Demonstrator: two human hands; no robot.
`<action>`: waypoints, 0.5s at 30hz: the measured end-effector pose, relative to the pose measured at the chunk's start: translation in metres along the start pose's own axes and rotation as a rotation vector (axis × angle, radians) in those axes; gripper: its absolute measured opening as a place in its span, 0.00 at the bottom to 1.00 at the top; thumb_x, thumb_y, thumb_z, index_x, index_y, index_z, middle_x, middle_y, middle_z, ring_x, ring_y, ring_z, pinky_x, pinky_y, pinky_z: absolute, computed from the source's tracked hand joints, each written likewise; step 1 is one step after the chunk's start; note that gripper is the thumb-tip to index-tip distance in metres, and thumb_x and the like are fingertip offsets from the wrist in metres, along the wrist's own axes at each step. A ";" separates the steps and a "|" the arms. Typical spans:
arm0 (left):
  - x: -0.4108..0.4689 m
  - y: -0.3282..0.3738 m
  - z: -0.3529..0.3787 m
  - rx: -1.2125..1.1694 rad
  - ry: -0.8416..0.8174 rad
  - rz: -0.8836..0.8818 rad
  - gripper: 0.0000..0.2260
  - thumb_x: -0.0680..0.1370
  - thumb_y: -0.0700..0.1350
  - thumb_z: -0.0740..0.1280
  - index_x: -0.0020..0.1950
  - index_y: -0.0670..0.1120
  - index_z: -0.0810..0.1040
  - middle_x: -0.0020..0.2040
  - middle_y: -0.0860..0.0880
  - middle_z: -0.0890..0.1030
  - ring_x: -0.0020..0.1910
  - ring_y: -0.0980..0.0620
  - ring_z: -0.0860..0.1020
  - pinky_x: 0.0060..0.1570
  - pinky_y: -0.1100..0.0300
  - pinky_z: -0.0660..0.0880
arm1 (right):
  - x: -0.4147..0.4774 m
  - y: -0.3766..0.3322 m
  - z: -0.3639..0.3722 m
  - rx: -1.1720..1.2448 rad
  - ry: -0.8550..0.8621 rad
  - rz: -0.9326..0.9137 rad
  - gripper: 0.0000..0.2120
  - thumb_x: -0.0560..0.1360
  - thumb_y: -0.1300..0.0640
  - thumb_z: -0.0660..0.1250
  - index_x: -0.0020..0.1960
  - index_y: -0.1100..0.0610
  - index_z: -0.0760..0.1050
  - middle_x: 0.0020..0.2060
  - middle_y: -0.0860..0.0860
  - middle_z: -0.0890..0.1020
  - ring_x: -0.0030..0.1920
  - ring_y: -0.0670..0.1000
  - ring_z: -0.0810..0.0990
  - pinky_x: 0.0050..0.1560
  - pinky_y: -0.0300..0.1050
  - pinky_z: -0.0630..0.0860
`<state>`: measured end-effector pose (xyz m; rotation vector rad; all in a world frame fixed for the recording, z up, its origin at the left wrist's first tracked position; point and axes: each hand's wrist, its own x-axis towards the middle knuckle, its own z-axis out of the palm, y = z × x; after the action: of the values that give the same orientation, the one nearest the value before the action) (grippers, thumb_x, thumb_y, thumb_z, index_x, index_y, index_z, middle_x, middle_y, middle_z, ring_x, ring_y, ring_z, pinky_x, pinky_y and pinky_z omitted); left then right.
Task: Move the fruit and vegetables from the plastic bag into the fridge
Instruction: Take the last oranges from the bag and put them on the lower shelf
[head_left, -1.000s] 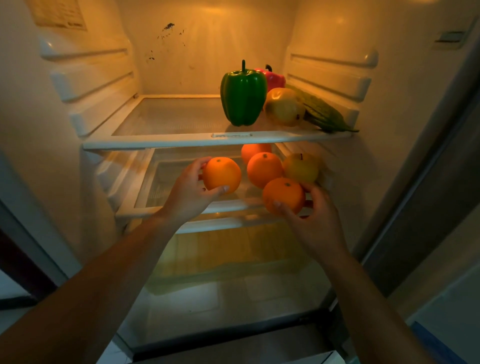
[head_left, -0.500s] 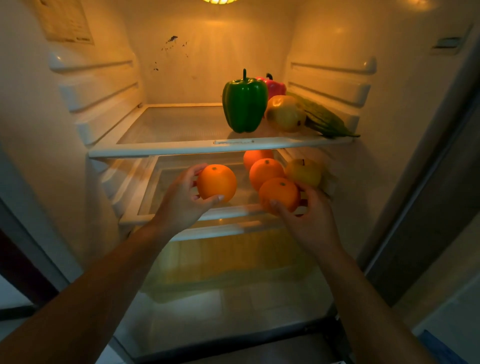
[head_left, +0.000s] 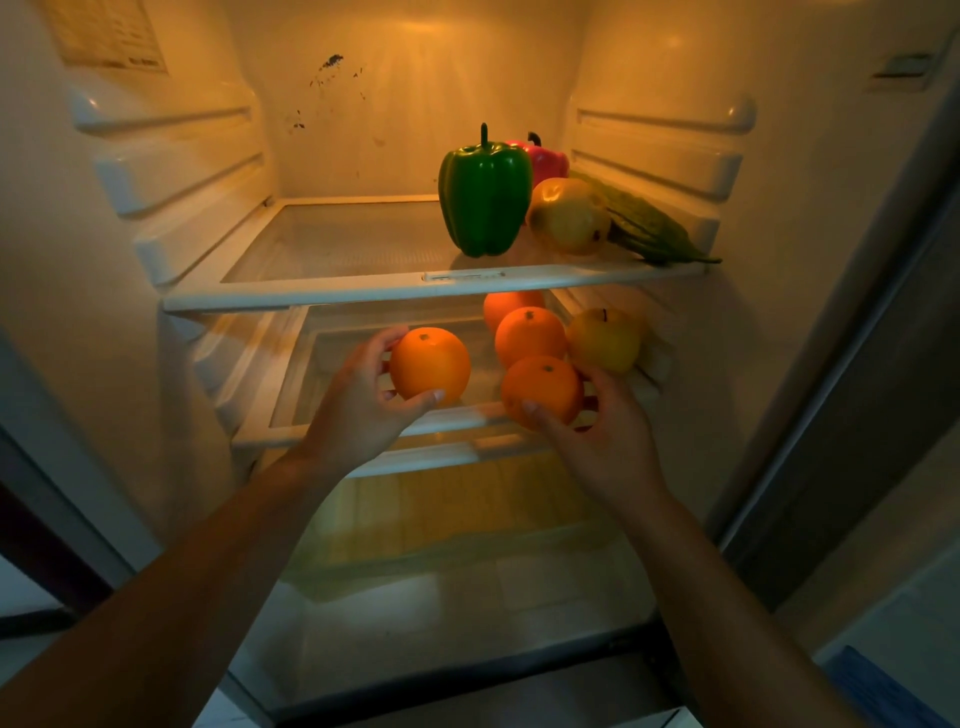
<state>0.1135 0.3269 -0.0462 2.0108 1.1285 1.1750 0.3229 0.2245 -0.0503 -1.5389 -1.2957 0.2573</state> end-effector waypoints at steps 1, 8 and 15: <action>0.000 0.000 0.000 -0.001 0.003 -0.006 0.31 0.67 0.45 0.76 0.67 0.53 0.66 0.63 0.53 0.69 0.61 0.55 0.69 0.46 0.67 0.70 | -0.001 -0.001 0.001 -0.006 -0.008 -0.003 0.25 0.67 0.45 0.73 0.61 0.47 0.70 0.54 0.47 0.74 0.54 0.49 0.75 0.50 0.47 0.75; 0.014 -0.001 0.007 -0.029 -0.006 -0.054 0.29 0.67 0.45 0.76 0.64 0.54 0.67 0.64 0.52 0.70 0.60 0.53 0.70 0.47 0.62 0.72 | -0.005 0.000 0.002 0.018 -0.010 0.022 0.27 0.67 0.45 0.73 0.63 0.48 0.69 0.57 0.45 0.73 0.56 0.48 0.75 0.53 0.51 0.77; 0.048 -0.007 0.024 -0.073 -0.057 -0.132 0.34 0.66 0.44 0.77 0.68 0.52 0.65 0.66 0.48 0.70 0.62 0.50 0.71 0.55 0.53 0.74 | 0.002 0.007 -0.014 0.016 0.045 0.061 0.29 0.63 0.42 0.74 0.61 0.50 0.71 0.56 0.48 0.75 0.55 0.50 0.76 0.53 0.54 0.77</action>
<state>0.1452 0.3707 -0.0426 1.8727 1.1550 1.0706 0.3378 0.2192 -0.0487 -1.5633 -1.2107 0.2702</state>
